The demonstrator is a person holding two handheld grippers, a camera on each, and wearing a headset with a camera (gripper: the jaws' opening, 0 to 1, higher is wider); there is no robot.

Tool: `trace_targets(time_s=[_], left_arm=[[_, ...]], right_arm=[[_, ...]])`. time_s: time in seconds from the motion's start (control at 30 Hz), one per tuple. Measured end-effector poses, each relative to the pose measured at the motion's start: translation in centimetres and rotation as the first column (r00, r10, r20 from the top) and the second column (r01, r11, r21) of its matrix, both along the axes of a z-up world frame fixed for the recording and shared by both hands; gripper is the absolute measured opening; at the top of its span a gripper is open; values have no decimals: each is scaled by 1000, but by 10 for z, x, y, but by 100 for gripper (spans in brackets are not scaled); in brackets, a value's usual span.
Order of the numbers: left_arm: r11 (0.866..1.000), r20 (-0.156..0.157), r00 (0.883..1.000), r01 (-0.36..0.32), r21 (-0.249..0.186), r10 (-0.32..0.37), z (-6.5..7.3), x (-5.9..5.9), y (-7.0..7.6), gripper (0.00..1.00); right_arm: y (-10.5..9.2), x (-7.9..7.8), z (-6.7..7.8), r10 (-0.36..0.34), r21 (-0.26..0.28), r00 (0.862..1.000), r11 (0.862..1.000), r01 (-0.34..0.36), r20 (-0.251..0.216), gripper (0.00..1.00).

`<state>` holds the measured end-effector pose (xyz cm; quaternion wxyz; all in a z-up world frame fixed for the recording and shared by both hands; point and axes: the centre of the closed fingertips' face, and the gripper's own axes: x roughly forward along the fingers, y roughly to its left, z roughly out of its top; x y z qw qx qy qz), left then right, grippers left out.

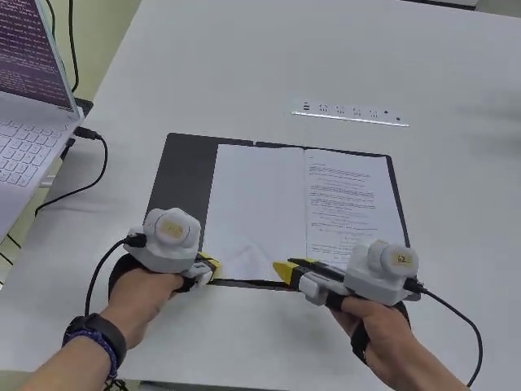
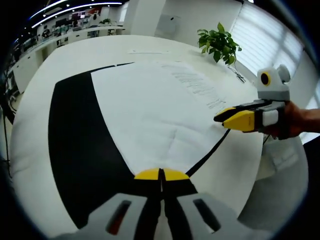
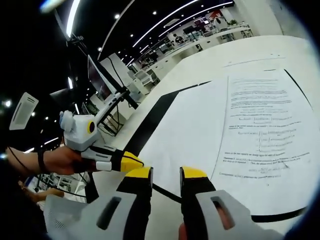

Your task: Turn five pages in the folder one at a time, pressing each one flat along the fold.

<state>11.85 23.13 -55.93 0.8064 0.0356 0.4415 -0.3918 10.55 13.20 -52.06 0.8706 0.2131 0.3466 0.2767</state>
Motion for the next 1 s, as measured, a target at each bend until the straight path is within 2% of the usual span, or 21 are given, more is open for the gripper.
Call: trace_targets(time_s=[0.13, 0.23, 0.27, 0.43, 0.57, 0.77, 0.87, 1.0], left_arm=[[1000, -13, 1000, -25, 13, 25, 0, 0, 0, 0], [999, -9, 1000, -24, 24, 24, 0, 0, 0, 0], [999, -7, 1000, -26, 24, 26, 0, 0, 0, 0], [999, -16, 999, -48, 12, 48, 0, 1, 1, 0], [999, -24, 999, -42, 20, 42, 0, 1, 1, 0], [999, -19, 999, -44, 19, 45, -1, 1, 1, 0], [999, -19, 999, -42, 21, 42, -2, 2, 1, 0], [998, -21, 998, -54, 7, 55, -1, 2, 1, 0]], right_arm=[[-8, 15, -1, -26, -2, 1000, 1000, 26, 8, 14], [-16, 28, -3, -65, 2, 998, 998, 65, 11, 9], [-19, 35, -2, -94, 13, 995, 995, 94, 13, 7], [-25, 56, -5, -140, 35, 990, 990, 140, 16, 2], [-27, 66, -8, -157, 39, 987, 987, 157, 15, 1], [-30, 77, -15, -173, 43, 985, 984, 173, 10, 0], [-36, 83, -20, -231, 80, 973, 969, 232, -19, 0], [-36, 89, -22, -247, 102, 969, 963, 248, -20, 0]])
